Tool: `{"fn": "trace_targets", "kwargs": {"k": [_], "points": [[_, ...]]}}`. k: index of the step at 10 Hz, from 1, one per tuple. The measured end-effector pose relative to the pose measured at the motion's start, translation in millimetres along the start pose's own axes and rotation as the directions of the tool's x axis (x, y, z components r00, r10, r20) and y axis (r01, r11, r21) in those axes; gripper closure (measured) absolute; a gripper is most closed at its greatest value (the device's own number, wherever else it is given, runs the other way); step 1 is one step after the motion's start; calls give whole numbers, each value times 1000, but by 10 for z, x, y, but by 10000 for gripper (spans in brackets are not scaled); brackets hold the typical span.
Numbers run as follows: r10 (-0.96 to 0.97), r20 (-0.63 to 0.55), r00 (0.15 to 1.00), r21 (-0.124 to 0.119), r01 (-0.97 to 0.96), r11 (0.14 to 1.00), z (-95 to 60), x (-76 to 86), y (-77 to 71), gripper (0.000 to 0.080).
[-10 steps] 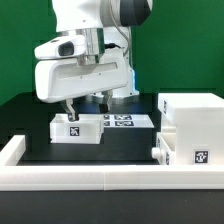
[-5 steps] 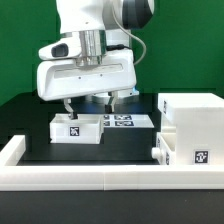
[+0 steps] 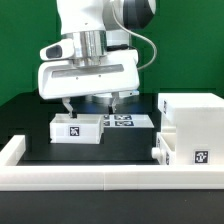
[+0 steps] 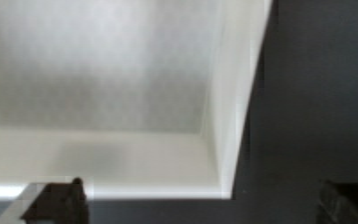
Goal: Assemble drawer
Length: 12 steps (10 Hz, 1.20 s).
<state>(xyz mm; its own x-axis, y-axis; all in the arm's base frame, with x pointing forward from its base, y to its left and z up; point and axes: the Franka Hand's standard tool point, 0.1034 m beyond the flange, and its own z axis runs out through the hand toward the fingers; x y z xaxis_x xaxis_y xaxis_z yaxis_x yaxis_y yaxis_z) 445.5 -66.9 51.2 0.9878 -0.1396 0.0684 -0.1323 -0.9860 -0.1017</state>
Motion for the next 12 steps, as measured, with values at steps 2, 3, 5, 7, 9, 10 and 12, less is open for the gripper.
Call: {"fn": "trace_targets", "kwargs": {"k": [2, 3, 5, 7, 9, 10, 12], "points": [[23, 8, 1000, -4, -23, 1000, 52, -96, -49, 151], [-16, 6, 1000, -9, 16, 1000, 84, -157, -85, 151], [-72, 17, 997, -9, 73, 997, 178, -250, -199, 151], [-80, 16, 997, -11, 80, 997, 213, -259, -224, 151], [-81, 17, 997, -11, 81, 997, 217, -261, -225, 151], [-82, 17, 996, -10, 82, 997, 220, -264, -224, 151], [-102, 11, 995, -21, 103, 994, 297, -335, -113, 151]]}}
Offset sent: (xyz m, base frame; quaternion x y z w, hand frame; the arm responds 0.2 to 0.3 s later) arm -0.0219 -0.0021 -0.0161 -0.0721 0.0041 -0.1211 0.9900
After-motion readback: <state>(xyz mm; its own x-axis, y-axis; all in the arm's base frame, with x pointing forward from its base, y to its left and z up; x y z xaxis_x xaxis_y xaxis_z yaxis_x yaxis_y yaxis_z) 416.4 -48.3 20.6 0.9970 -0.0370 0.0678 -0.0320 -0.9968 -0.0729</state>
